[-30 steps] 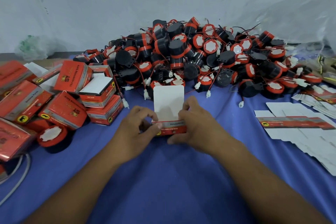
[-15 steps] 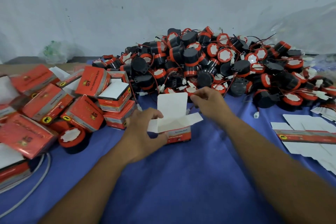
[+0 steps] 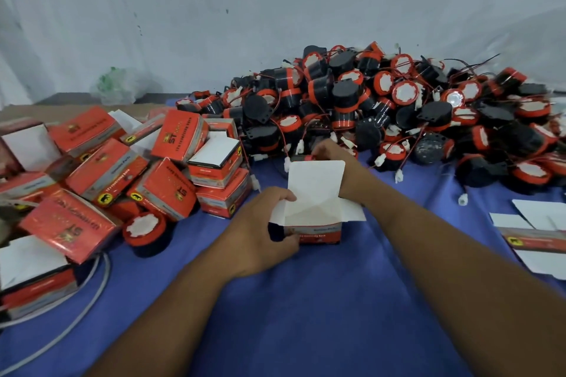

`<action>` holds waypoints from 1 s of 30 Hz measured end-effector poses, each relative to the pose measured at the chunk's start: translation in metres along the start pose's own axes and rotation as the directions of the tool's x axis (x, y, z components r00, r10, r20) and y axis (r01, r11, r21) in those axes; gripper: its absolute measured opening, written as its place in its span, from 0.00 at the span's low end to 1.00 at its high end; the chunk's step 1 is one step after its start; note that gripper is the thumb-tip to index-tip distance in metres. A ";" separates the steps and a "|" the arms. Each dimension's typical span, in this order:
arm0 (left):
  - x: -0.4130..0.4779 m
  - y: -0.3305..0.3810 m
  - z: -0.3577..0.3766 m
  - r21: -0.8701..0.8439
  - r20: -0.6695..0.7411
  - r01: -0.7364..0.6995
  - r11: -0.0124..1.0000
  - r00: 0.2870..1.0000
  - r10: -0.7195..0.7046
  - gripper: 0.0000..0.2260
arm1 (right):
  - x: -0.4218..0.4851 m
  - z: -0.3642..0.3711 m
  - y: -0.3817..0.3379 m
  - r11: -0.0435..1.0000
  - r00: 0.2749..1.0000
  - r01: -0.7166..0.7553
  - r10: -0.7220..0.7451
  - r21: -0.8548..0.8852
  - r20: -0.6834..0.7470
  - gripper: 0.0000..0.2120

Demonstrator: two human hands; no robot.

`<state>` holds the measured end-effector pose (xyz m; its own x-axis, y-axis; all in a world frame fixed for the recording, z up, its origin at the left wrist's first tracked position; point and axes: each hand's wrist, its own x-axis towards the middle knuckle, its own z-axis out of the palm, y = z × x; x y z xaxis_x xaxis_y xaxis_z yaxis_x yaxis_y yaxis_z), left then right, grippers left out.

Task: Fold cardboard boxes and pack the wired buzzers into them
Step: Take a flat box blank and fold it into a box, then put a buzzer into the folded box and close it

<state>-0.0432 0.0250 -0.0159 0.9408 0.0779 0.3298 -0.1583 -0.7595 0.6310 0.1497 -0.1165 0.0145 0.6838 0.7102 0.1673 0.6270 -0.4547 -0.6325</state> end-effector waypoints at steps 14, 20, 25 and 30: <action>-0.002 0.017 0.010 -0.046 0.048 -0.011 0.999 0.999 0.013 0.24 | -0.097 -0.083 0.002 0.139 0.901 -0.039 0.434 0.989 -0.025 0.12; -0.005 0.020 0.015 -0.072 0.083 -0.027 0.997 0.996 0.033 0.24 | -0.139 -0.093 -0.014 0.196 0.963 0.215 0.121 0.957 -0.241 0.15; -0.009 0.028 0.021 -0.066 0.071 -0.038 0.997 0.997 0.043 0.25 | -0.143 -0.053 -0.046 0.726 0.906 0.349 -0.098 0.593 -0.412 0.16; -0.007 0.031 0.019 -0.068 0.041 -0.043 0.997 0.998 0.045 0.27 | -0.155 -0.054 -0.033 0.850 0.937 0.343 -0.276 0.399 -0.216 0.25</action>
<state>-0.0493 -0.0116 -0.0124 0.9442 0.0166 0.3288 -0.2183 -0.7162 0.6629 0.0434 -0.2406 0.0507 0.5482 0.6744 0.4947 0.6186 0.0712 -0.7825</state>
